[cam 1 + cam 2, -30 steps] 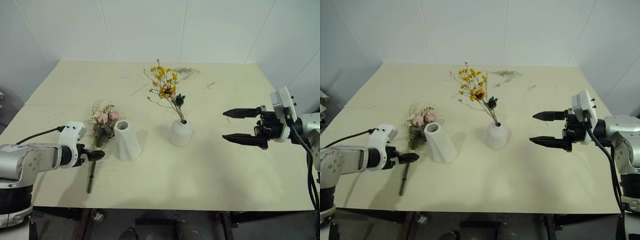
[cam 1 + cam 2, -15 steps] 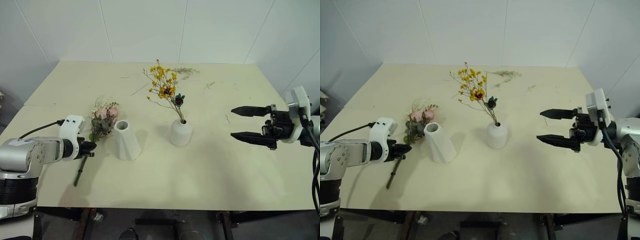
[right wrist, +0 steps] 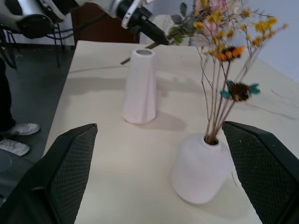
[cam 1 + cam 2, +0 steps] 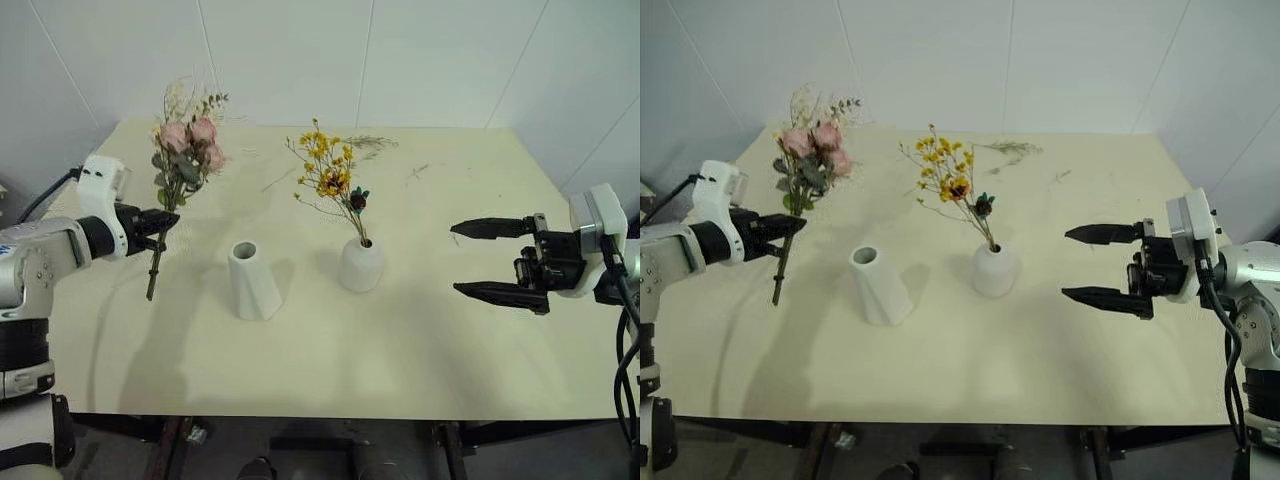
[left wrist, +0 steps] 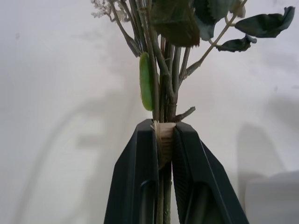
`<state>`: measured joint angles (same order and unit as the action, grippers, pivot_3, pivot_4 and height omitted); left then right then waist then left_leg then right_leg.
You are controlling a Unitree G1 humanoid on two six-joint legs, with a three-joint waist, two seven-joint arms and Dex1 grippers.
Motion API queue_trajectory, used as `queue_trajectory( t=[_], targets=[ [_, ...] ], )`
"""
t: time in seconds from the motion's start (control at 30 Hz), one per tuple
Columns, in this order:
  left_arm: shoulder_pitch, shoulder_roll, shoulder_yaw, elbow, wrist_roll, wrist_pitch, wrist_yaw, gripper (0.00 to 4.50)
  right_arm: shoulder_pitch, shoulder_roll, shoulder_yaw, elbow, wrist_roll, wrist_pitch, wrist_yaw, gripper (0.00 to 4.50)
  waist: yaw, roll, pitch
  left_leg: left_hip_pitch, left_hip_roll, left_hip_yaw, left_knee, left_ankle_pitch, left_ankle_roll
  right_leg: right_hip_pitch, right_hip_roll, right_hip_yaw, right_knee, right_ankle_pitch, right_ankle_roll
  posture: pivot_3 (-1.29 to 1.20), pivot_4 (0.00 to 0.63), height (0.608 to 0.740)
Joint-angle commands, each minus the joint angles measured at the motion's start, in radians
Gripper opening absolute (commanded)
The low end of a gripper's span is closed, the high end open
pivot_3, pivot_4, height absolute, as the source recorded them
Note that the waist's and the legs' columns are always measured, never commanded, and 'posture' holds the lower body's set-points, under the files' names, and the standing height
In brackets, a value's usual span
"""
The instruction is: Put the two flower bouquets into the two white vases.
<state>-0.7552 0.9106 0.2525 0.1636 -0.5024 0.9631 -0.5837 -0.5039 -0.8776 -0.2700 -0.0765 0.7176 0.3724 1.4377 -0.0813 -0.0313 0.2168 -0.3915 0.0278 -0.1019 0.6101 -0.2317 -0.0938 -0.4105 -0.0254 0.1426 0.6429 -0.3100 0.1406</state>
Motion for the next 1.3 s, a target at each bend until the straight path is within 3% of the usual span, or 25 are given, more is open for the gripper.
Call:
queue_trajectory(
  t=[0.03,0.47,0.7,1.0,1.3],
  targets=[
    [-0.076,0.037,0.005,0.070,0.010,-0.103,-0.104,0.14,-0.024,-0.014,-0.009,-0.056,0.040,0.004,0.017,4.50,0.000,0.000,0.000,0.000,0.000,0.000,0.000,0.000,0.000,0.000,0.000,0.000,0.000,0.000,0.000,0.00,0.150,0.740],
    [-0.247,-0.065,0.086,0.247,-0.152,-0.389,-0.556,0.14,-0.025,-0.032,0.005,-0.030,0.014,-0.008,0.032,4.50,0.003,0.000,0.000,-0.001,0.000,0.000,0.001,-0.001,0.002,0.000,0.000,0.000,0.000,0.000,0.000,0.00,0.150,0.740],
    [-0.264,-0.123,0.217,0.299,-0.304,-0.438,-0.714,0.14,0.003,-0.036,-0.008,-0.036,0.025,0.001,0.018,4.50,-0.001,0.000,0.000,-0.001,0.000,0.000,0.001,-0.001,0.002,0.000,0.000,0.000,0.001,0.000,0.000,0.00,0.150,0.740],
    [-0.293,-0.197,0.298,0.321,-0.410,-0.448,-0.726,0.14,-0.003,-0.047,-0.020,-0.022,0.054,0.021,0.033,4.50,0.005,0.000,0.000,0.000,0.000,0.000,0.004,-0.001,0.002,0.000,0.000,0.000,0.003,0.000,0.001,0.00,0.150,0.740],
    [-0.296,-0.318,0.272,0.297,-0.443,-0.435,-0.696,0.14,-0.029,-0.024,-0.008,0.005,0.109,0.055,0.046,4.50,0.007,0.000,0.000,0.000,0.000,0.000,0.004,-0.001,0.002,0.000,0.000,0.000,0.003,0.000,0.001,0.00,0.150,0.740]
  ],
)
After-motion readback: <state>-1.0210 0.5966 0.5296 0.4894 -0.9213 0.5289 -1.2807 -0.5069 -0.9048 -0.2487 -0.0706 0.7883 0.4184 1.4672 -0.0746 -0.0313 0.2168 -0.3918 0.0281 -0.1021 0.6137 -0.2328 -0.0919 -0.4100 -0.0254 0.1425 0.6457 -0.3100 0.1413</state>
